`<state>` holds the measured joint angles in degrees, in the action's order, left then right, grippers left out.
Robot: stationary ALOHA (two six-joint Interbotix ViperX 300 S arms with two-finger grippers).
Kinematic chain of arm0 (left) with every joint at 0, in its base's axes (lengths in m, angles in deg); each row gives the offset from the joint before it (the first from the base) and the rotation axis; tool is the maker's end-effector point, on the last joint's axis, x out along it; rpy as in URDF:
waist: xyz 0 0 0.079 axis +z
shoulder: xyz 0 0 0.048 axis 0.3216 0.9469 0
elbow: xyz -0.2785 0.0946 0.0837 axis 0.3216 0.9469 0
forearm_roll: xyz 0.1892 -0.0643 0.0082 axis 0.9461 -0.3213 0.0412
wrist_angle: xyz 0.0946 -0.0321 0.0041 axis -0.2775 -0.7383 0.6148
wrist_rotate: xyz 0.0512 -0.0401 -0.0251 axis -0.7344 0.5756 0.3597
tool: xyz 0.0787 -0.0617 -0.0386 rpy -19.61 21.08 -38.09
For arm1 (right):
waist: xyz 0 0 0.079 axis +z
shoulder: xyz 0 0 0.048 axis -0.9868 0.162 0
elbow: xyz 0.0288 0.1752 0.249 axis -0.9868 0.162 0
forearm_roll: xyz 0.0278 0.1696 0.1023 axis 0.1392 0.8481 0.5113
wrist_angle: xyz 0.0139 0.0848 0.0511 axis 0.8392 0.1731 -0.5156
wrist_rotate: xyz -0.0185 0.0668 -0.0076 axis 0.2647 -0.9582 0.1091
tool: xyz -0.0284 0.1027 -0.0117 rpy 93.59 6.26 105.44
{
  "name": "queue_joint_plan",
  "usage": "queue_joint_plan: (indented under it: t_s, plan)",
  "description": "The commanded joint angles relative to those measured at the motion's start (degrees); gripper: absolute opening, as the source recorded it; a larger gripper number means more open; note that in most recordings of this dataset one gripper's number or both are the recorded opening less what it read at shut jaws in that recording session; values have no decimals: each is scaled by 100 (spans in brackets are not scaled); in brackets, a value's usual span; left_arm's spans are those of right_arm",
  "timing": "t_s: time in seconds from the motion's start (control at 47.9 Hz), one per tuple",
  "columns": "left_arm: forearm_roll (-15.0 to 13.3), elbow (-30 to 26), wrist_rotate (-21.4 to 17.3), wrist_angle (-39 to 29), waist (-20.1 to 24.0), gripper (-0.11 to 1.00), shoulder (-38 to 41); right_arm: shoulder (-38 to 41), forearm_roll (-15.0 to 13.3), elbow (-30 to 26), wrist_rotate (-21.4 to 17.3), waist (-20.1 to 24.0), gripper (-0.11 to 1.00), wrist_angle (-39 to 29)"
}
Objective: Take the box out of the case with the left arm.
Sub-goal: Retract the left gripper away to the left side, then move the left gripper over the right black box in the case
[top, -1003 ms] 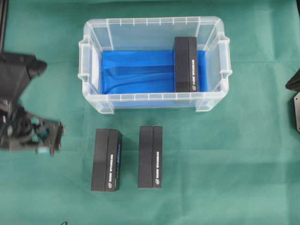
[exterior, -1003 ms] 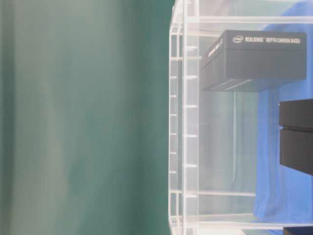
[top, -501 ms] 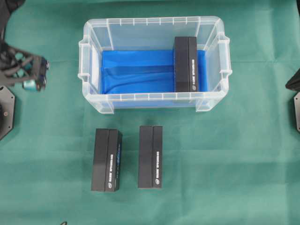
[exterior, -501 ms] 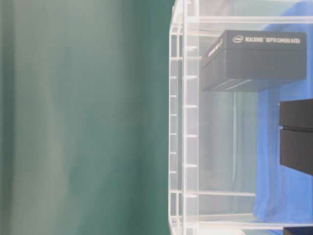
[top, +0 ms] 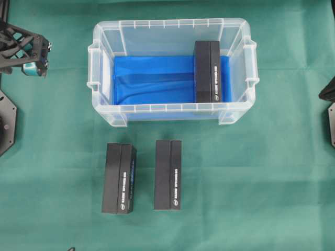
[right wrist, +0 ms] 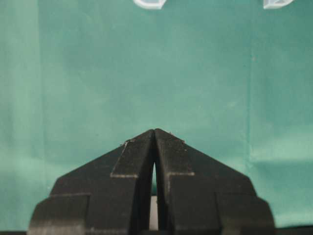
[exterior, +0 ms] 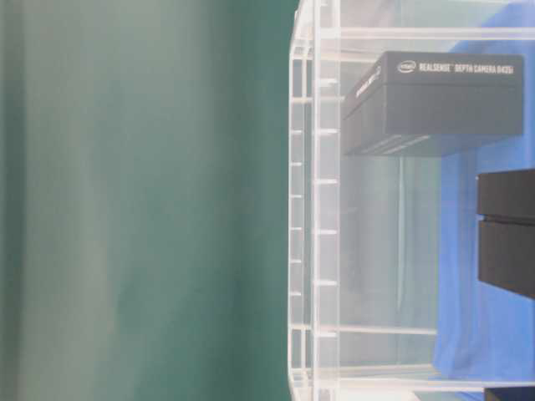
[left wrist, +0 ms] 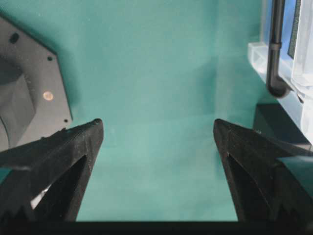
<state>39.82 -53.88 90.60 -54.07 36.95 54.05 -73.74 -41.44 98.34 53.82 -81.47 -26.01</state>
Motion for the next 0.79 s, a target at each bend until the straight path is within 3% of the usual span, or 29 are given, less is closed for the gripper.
queue_joint_plan:
  t_s: [0.0,0.251,0.418,0.773]
  plan:
    - [-9,-114,-9,18,26,95,-18,44,0,-149,-9,-9,7,18]
    - [-44,-211,18,79,26,95,132,44,0,-158,-9,-9,7,18]
    - [-105,-589,18,229,9,95,563,35,0,-158,-9,0,7,18]
    - [-105,-2259,0,369,-281,95,2145,26,0,-158,-9,-9,7,18]
